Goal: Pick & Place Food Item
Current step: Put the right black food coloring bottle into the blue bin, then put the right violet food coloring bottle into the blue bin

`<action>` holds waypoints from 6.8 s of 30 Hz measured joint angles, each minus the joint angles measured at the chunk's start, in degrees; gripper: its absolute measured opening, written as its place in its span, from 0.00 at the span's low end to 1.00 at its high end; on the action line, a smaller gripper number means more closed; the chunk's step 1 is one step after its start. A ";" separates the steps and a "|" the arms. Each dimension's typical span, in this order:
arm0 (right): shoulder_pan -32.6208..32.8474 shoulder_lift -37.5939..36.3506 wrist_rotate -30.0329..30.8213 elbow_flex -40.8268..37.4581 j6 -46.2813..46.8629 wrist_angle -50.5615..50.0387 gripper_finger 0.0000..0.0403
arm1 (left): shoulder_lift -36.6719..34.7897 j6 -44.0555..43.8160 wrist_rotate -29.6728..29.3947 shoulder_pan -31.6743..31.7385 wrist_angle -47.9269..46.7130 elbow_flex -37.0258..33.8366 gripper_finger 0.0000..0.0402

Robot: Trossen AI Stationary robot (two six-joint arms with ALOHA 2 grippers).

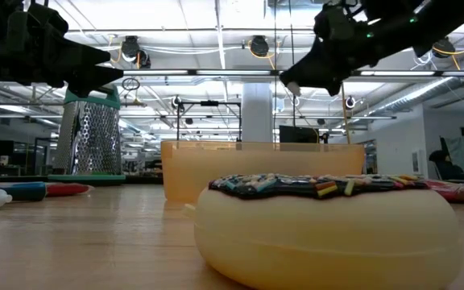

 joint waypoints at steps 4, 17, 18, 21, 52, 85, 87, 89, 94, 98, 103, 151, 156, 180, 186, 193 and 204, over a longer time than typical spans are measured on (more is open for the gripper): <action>-5.92 2.10 -0.09 0.07 0.19 3.97 0.17 | 0.02 0.00 -0.02 -0.01 0.00 0.00 0.76; -16.67 17.35 -0.26 0.11 -0.38 12.90 0.17 | 0.01 0.00 0.00 -0.01 -0.01 0.00 0.76; -16.98 18.37 -0.28 0.10 -0.39 13.57 0.17 | 0.02 0.00 0.00 -0.01 -0.02 0.00 0.76; -17.45 21.26 -0.28 0.09 -0.38 16.04 0.17 | 0.02 0.00 0.00 -0.01 -0.02 0.00 0.76; -17.69 23.17 -0.17 0.04 0.41 11.86 0.22 | 0.02 0.00 -0.01 -0.01 -0.01 0.00 0.76; -11.60 16.38 -18.62 0.00 -7.20 11.57 0.45 | 0.01 0.00 0.00 0.00 0.00 0.00 0.76; -7.22 13.58 -19.63 0.00 -7.86 9.57 0.45 | 0.01 0.00 -0.01 0.00 0.00 0.00 0.76; -1.85 10.51 -19.62 0.00 -9.24 6.25 0.45 | 0.02 0.00 0.00 -0.01 0.00 0.00 0.76; 14.26 3.97 -11.20 0.00 -8.43 -5.64 0.45 | 0.02 0.00 -0.01 0.00 -0.01 0.00 0.76; 26.63 1.54 0.00 0.00 1.81 -17.55 0.45 | 0.02 0.00 0.00 -0.01 0.00 0.00 0.76; 38.07 1.98 7.78 0.00 21.56 -31.02 0.45 | 0.02 0.00 0.00 -0.01 -0.02 0.00 0.76; 50.45 7.28 3.62 0.02 46.13 -43.31 0.31 | 0.01 0.00 0.00 0.01 0.00 0.00 0.76; 49.56 5.75 3.72 0.00 46.08 -43.21 0.30 | 0.02 0.00 0.00 0.01 -0.02 0.00 0.76; 49.33 5.62 4.12 -6.27 46.22 -36.61 0.28 | 0.01 0.00 0.00 0.00 0.00 0.00 0.76; 49.31 5.58 1.80 -6.23 44.89 -34.26 0.28 | 0.01 0.00 -0.01 -0.01 0.00 0.00 0.76; 48.74 5.58 1.34 -6.21 44.62 -34.23 0.28 | 0.01 0.00 0.00 -0.01 0.00 0.00 0.76; 45.66 5.58 0.77 -6.21 39.53 -30.63 0.28 | 0.01 0.00 -0.01 -0.01 0.00 0.00 0.76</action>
